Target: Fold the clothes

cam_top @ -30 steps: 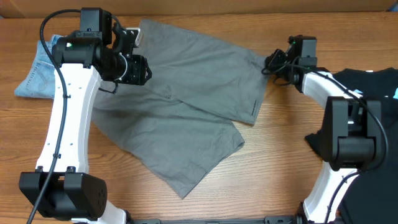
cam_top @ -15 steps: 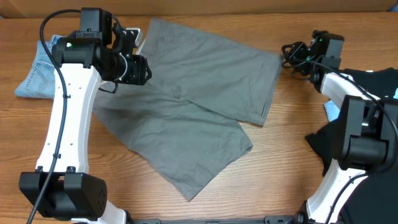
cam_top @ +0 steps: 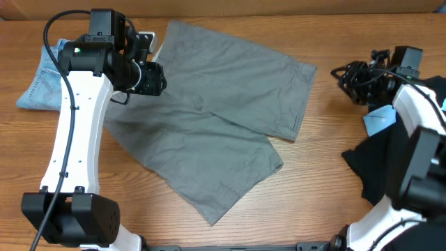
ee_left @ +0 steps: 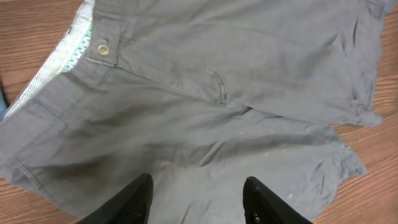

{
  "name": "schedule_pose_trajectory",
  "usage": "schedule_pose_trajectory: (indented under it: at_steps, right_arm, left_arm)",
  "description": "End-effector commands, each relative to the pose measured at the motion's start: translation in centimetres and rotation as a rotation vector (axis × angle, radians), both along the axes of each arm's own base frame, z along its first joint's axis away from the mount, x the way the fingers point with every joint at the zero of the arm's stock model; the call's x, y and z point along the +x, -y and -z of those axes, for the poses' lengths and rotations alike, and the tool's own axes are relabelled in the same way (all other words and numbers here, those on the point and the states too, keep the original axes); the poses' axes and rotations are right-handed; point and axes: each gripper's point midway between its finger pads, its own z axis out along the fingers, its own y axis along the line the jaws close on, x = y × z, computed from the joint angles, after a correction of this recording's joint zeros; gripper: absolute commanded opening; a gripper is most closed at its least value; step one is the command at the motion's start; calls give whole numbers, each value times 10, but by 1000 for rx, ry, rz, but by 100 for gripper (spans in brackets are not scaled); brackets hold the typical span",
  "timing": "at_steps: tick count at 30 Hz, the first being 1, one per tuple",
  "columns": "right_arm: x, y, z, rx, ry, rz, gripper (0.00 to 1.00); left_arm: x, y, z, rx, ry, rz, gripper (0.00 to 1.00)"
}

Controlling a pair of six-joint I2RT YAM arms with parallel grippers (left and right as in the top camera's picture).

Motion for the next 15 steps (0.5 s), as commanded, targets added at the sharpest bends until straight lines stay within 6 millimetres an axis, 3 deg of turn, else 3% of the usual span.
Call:
schedule_pose_trajectory:
  at_steps: [1,6,10,15]
  right_arm:
    - [-17,-26,-17,-60,7,-130,50]
    - [-73,-56,29,-132,-277,-189,51]
    - [-105,-85,56,-166,-372,-272,54]
    - [-118,-106,77,-197,-389,-308,54]
  left_arm:
    - [-2,-5,-9,37,38,26,52]
    - [-4,-7,-8,53,29,19,52]
    - [-3,-7,-8,53,32,19,54]
    - [-1,-7,-9,52,41,19,55]
